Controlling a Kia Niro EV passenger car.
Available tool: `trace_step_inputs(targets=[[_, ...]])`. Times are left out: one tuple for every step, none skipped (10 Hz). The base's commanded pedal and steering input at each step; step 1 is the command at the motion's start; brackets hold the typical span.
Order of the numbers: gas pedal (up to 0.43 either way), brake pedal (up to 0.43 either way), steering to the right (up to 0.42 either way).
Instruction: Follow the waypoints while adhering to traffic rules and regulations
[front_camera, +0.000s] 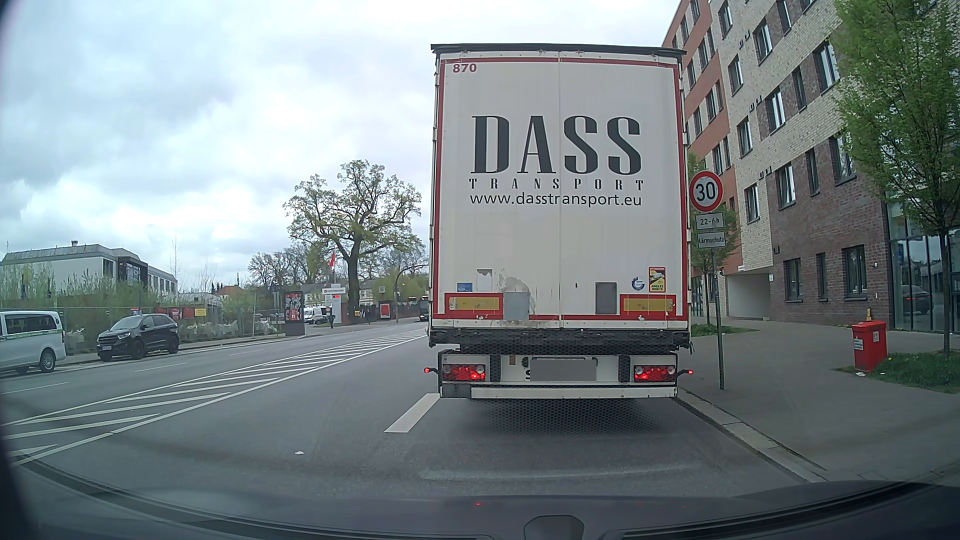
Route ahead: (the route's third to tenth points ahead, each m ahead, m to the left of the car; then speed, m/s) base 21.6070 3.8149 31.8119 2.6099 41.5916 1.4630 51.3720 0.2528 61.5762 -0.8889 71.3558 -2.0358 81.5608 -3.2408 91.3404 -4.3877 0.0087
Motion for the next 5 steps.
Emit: trace_step_inputs(targets=[[0.0,0.0,0.014],[0.0,0.0,0.014],[0.0,0.0,0.014],[0.0,0.006,0.014],[0.0,0.0,0.014]])
